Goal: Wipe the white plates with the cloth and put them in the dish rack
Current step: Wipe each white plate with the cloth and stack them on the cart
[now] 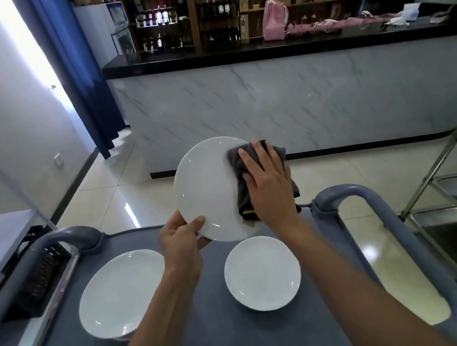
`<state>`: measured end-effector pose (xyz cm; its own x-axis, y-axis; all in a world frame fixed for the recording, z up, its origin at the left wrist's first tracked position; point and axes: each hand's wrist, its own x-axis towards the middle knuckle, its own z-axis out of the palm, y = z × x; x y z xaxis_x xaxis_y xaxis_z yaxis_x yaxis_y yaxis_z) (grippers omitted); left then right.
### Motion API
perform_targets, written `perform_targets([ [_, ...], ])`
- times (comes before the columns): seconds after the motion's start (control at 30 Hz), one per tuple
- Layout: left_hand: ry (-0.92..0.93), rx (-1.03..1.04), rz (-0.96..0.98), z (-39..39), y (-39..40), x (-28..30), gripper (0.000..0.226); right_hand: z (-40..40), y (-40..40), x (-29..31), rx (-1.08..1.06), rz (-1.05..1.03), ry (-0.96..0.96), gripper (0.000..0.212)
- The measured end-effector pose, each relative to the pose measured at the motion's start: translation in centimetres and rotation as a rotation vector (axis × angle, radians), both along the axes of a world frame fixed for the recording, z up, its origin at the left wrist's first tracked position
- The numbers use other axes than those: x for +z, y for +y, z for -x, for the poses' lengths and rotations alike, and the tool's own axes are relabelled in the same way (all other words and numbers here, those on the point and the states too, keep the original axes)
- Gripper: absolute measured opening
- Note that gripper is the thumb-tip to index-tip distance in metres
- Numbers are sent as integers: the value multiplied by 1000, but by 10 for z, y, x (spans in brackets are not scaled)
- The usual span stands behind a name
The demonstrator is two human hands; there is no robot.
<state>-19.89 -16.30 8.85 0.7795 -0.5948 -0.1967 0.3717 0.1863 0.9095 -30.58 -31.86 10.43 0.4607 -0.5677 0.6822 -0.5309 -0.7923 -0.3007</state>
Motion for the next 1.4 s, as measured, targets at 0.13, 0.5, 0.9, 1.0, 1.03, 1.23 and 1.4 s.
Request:
perform_targets([
  [0.13, 50, 67, 32, 10, -4, 1, 33, 12, 11, -13, 4, -69, -14, 46],
  [0.5, 119, 141, 88, 32, -10, 7, 33, 6, 83, -50, 38, -653, -529, 56],
  [0.9, 53, 71, 18, 21, 10, 6, 33, 6, 89, -52, 94, -629, -575, 58],
  [1.0, 45, 62, 18, 16, 14, 4, 32, 10, 78, -49, 120, -563, -517, 57],
  [1.03, 48, 61, 16, 14, 16, 4, 31, 12, 73, -48, 129, -536, -493, 56],
  [1.23, 13, 10, -44, 6, 28, 3, 30, 23, 41, -36, 189, -353, -313, 49],
  [1.4, -58, -48, -114, 6, 35, 4, 30, 22, 22, -22, 142, -142, -111, 46],
])
